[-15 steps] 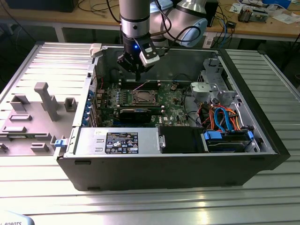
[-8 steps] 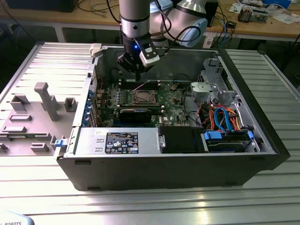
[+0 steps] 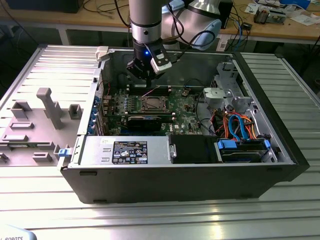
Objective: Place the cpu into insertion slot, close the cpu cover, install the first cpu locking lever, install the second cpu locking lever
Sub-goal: 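Install the first cpu locking lever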
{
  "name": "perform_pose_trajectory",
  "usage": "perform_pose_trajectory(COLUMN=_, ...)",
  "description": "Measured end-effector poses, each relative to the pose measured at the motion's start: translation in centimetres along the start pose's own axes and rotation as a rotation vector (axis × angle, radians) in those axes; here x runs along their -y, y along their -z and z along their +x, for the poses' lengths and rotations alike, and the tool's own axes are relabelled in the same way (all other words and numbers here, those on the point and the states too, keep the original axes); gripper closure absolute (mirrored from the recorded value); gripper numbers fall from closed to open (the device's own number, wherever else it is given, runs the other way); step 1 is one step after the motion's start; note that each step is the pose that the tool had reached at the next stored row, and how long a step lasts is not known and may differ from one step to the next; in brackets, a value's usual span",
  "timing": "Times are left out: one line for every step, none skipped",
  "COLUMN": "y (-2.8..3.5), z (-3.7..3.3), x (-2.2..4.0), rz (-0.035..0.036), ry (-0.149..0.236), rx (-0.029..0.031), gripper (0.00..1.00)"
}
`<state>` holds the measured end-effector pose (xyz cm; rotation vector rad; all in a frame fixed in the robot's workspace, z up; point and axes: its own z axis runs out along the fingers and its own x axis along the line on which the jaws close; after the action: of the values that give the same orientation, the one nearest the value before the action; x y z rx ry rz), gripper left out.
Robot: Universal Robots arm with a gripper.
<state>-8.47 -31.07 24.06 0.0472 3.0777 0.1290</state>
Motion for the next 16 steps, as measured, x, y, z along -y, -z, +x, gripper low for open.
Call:
perform_pose_trajectory(y=-0.17, z=0.0, x=0.01, rz=0.0, ry=0.001, rx=0.0, gripper=0.88)
perform_pose_trajectory(y=-0.27, z=0.01, x=0.01, rz=-0.0001, ry=0.004, rx=-0.0003, gripper=0.88)
perform_pose_trajectory(y=-0.41, z=0.02, x=0.02, rz=-0.0008, ry=0.014, rx=-0.0011, gripper=0.88)
perform_pose_trajectory(y=-0.54, z=0.0, x=0.02, rz=-0.0012, ry=0.022, rx=-0.0018, gripper=0.88)
perform_pose_trajectory(y=-0.63, z=-0.05, x=0.02, rz=-0.0014, ry=0.022, rx=-0.0018, gripper=0.88)
perform_pose_trajectory(y=-0.69, z=-0.14, x=0.01, rz=-0.0012, ry=0.023, rx=-0.002, gripper=0.88)
perform_pose_trajectory(y=-0.74, z=-0.24, x=-0.02, rz=-0.0013, ry=0.022, rx=-0.002, gripper=0.88)
perform_pose_trajectory(y=-0.82, z=-0.34, x=-0.05, rz=-0.0013, ry=0.022, rx=-0.0019, gripper=0.88)
perform_pose_trajectory(y=-0.89, z=-0.41, x=-0.09, rz=-0.0012, ry=0.022, rx=-0.0019, gripper=0.88)
perform_pose_trajectory(y=-0.98, z=-0.51, x=-0.15, rz=-0.0006, ry=0.022, rx=-0.0019, gripper=0.88)
perform_pose_trajectory(y=-1.1, z=-0.63, x=-0.17, rz=-0.0005, ry=0.022, rx=-0.0018, gripper=0.88)
perform_pose_trajectory(y=-1.16, z=-0.69, x=-0.2, rz=-0.0004, ry=0.022, rx=-0.0019, gripper=0.88)
perform_pose_trajectory(y=-1.29, z=-0.79, x=-0.25, rz=-0.0005, ry=0.022, rx=-0.0018, gripper=0.88)
perform_pose_trajectory(y=-1.29, z=-0.79, x=-0.25, rz=-0.0004, ry=0.022, rx=-0.0019, gripper=0.88)
perform_pose_trajectory(y=-1.3, z=-0.8, x=-0.25, rz=-0.0004, ry=0.022, rx=-0.0019, gripper=0.88)
perform_pose_trajectory(y=-1.31, z=-0.8, x=-0.25, rz=-0.0004, ry=0.022, rx=-0.0019, gripper=0.88)
